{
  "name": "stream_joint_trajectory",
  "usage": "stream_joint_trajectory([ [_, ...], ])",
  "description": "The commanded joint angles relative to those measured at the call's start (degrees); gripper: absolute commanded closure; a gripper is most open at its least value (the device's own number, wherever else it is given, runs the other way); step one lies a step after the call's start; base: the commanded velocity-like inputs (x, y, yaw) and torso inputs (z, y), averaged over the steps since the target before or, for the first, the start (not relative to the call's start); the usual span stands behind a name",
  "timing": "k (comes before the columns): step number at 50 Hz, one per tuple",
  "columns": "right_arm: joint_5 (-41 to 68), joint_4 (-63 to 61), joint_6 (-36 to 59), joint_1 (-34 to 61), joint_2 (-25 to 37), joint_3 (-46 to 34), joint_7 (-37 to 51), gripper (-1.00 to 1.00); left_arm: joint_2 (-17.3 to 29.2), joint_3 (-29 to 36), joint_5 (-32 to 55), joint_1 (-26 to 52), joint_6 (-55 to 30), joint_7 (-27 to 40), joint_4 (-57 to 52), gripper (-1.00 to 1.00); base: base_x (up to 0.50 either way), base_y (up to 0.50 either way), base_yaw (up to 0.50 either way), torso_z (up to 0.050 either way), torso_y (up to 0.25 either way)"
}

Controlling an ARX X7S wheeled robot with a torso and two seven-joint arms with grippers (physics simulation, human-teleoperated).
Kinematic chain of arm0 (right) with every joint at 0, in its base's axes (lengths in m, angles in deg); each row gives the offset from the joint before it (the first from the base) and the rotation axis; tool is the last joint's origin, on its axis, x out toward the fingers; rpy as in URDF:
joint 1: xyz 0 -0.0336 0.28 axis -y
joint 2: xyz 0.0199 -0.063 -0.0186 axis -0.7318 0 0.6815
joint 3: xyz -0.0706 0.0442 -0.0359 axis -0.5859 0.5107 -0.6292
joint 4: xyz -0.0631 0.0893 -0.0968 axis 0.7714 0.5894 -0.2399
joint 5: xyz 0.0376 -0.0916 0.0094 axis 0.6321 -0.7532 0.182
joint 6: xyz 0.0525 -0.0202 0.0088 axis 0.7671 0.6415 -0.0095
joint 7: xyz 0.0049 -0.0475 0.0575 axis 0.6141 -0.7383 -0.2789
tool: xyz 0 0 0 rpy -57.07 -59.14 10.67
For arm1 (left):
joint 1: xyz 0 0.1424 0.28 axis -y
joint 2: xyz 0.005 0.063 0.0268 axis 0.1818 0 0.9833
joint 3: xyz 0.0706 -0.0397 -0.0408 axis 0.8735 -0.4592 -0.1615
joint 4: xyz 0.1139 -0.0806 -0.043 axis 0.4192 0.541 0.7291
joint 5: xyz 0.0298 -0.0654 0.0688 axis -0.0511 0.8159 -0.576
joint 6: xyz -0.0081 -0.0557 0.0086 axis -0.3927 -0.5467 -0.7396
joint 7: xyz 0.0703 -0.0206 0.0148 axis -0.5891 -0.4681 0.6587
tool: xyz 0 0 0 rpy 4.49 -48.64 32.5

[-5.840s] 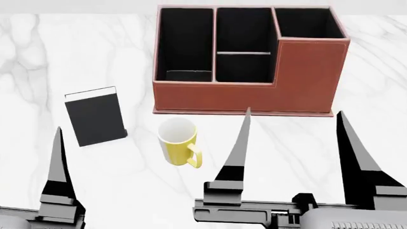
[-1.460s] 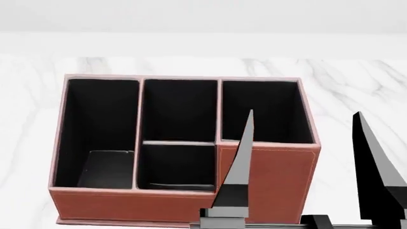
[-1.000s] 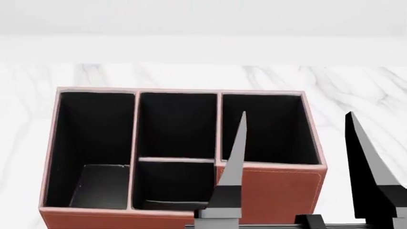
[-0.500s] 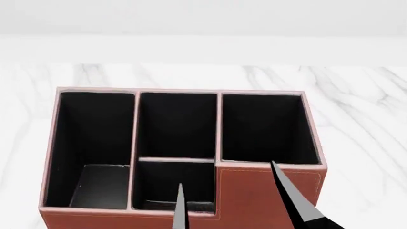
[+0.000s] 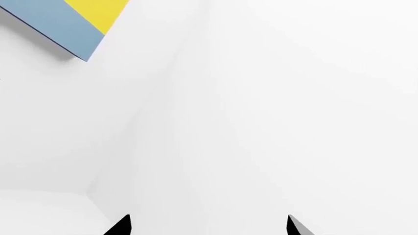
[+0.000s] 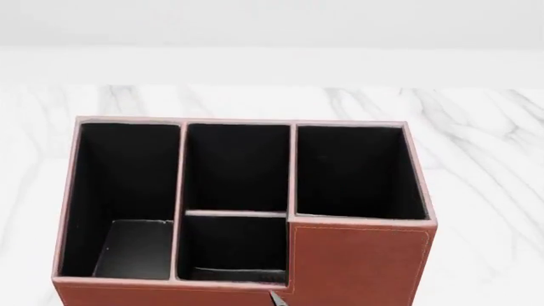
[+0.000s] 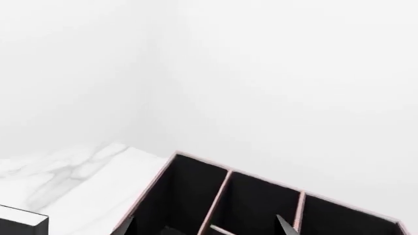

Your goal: Pick up the yellow and white mug and place it to the right of the caddy.

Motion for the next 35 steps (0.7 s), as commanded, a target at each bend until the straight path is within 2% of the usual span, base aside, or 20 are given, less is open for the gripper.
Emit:
stream_joint_trajectory([
  [1,-2.6,2.4,3.0,-0.2,-7.2,-7.6,0.4,-1.00,0.0,-0.8,1.0,-0.7,0.4,0.0,0.0,-1.00,0.00,0.00,0.00,0.000,0.000],
  [9,-3.0,4.0,3.1,-2.6,-9.5,-8.9,0.1,-1.00,0.0,-0.3,0.5,-0.3,0.1,0.0,0.0,-1.00,0.00,0.00,0.00,0.000,0.000],
  [14,-4.4,3.0,7.7,-4.1,-12.4,-11.0,1.4,-1.00,0.1,1.1,-0.9,0.3,-0.5,0.0,0.0,-1.00,0.00,0.00,0.00,0.000,0.000],
  [22,-6.6,3.6,6.3,-7.0,-14.4,-14.7,-2.1,-1.00,0.2,1.5,-1.0,0.4,-0.5,0.0,0.0,-1.00,0.00,0.00,0.00,0.000,0.000],
  [35,-6.4,8.1,3.6,-10.2,-15.7,-16.6,-5.0,-1.00,0.3,0.9,0.1,-0.3,0.1,0.0,0.0,-1.00,0.00,0.00,0.00,0.000,0.000],
])
